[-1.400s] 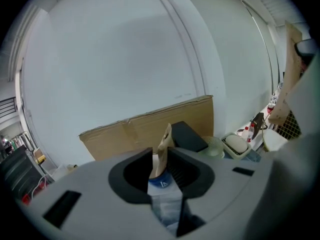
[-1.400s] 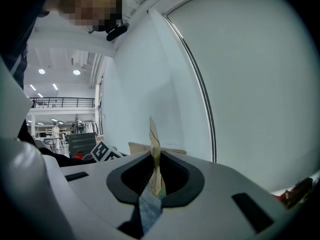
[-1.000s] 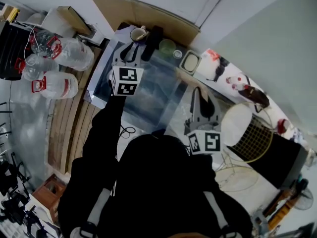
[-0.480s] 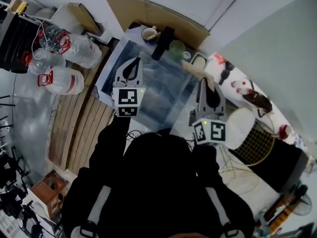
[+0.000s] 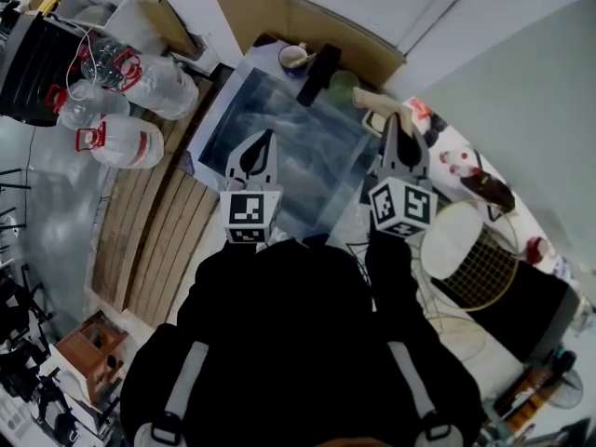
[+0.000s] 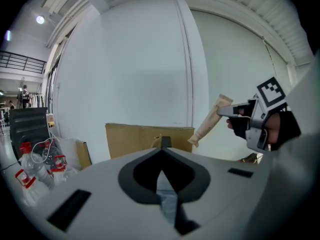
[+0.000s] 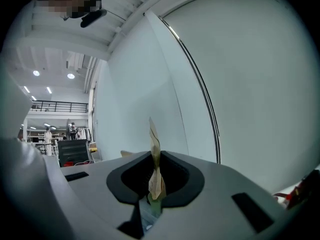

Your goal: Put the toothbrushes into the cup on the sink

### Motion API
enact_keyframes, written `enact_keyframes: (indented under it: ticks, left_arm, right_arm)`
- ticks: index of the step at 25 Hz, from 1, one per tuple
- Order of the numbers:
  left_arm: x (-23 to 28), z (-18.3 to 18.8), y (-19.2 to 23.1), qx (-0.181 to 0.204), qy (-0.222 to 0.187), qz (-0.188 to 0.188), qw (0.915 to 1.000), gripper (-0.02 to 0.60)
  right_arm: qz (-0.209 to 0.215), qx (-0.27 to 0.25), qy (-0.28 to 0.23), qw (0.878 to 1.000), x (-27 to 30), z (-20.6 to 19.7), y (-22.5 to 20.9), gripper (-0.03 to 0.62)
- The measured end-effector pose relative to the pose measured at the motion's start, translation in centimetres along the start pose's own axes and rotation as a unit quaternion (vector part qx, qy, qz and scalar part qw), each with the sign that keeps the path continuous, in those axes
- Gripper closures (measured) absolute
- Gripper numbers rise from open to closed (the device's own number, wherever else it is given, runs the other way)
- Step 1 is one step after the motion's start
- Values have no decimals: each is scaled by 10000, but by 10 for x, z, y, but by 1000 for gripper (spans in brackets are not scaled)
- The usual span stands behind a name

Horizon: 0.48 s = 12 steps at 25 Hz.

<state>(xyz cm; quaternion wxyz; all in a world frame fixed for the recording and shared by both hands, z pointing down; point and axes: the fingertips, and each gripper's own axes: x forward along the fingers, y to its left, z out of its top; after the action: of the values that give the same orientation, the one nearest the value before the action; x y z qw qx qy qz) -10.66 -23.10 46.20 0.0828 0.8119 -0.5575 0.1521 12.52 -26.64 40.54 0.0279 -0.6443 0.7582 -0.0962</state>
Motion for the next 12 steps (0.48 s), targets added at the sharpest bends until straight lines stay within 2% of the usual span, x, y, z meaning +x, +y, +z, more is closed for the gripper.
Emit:
enact_keyframes:
  ticks: [12]
  left_arm:
    - [-26, -27, -2, -82, 273, 83, 9996, 580]
  right_arm:
    - [-436, 722, 342, 9959, 65, -42, -18, 556]
